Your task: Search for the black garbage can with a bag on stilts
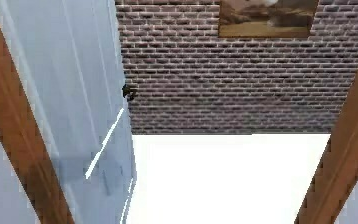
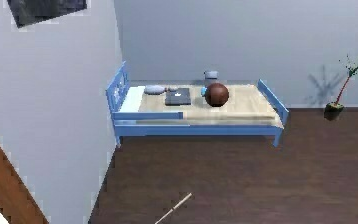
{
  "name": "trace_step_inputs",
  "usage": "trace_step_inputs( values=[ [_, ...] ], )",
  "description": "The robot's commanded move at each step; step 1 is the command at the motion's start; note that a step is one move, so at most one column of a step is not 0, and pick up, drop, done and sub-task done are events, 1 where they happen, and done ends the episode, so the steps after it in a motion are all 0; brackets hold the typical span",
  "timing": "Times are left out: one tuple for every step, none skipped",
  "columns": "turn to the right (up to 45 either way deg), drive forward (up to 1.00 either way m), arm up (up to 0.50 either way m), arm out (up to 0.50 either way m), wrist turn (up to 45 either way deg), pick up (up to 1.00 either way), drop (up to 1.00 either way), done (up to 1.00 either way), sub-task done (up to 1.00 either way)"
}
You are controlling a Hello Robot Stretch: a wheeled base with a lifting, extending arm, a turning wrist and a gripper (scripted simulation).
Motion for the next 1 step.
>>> trace_step_inputs(
  values=[
    [0.0, 0.75, 0.0, 0.0, 0.0, 0.0, 0.0, 0.0, 0.0]
  ],
)
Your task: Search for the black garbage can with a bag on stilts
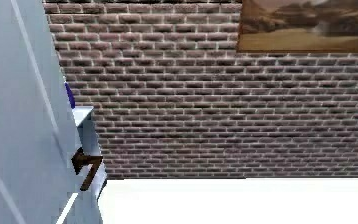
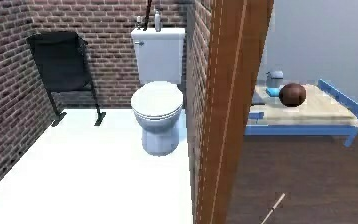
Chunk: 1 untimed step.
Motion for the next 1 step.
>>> trace_step_inputs(
  values=[
    [45.0, 0.0, 0.0, 0.0, 0.0, 0.0, 0.0, 0.0, 0.0]
  ],
)
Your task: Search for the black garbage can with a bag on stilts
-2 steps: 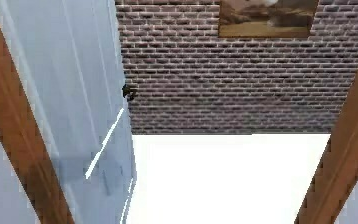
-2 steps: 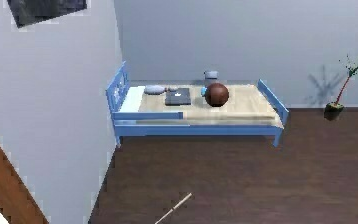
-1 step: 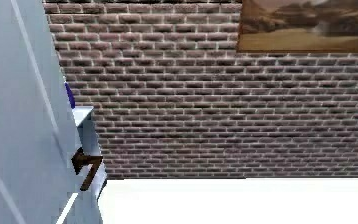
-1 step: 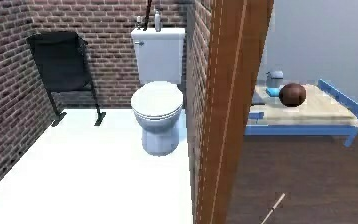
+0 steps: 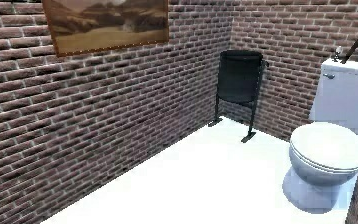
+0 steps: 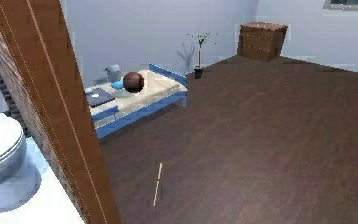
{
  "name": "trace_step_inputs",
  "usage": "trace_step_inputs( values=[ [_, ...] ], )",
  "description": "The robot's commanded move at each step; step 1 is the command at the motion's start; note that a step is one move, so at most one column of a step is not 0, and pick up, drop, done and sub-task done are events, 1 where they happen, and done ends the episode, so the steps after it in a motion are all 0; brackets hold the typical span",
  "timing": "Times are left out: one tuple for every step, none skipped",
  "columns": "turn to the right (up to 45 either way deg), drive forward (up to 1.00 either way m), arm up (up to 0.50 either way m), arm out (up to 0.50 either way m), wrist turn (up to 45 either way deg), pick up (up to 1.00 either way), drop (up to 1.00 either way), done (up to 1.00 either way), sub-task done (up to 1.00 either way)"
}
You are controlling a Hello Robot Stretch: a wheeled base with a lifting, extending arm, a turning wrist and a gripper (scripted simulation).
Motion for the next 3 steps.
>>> trace_step_inputs(
  values=[
    [12.0, 0.0, 0.0, 0.0, 0.0, 0.0, 0.0, 0.0, 0.0],
    [0.0, 0.3, 0.0, 0.0, 0.0, 0.0, 0.0, 0.0, 0.0],
    [9.0, 0.0, 0.0, 0.0, 0.0, 0.0, 0.0, 0.0, 0.0]
  ],
)
